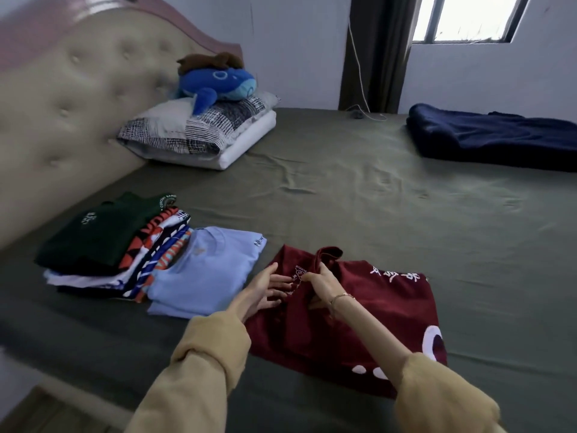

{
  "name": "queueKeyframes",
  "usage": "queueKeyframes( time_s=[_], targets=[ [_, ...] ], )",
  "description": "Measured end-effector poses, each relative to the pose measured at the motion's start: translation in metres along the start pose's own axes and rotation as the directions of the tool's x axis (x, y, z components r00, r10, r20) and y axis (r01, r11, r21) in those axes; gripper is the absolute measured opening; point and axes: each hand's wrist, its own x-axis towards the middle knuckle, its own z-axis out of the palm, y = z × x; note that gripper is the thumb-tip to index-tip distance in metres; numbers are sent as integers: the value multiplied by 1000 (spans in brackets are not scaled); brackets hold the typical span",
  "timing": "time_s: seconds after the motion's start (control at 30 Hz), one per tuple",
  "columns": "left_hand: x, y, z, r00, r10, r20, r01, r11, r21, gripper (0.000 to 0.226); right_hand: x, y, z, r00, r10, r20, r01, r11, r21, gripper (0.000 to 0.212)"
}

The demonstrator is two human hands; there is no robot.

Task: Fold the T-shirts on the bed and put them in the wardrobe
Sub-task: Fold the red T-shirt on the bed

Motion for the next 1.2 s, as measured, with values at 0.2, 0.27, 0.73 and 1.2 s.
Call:
queueKeyframes(
  time_s=[0.2, 0.27, 0.73, 1.2],
  targets=[
    [-7, 23, -19, 997, -56, 53, 48, 989, 139, 36, 15, -8, 48, 999, 23, 28, -18, 985, -174, 80],
    [-5, 21, -22, 999, -8, -31, 14, 975, 223, 27, 14, -8, 56, 997, 65, 32, -57, 978, -202, 84],
    [2, -5, 5, 768, 566, -301, 45, 421, 906, 44, -15, 20, -43, 859, -279, -430, -110, 719, -686, 29],
    [8, -44, 85, 862, 441, 251, -266, -28, 963, 55, -57, 73, -115, 697, -83, -712, -432, 744, -510, 48]
  ],
)
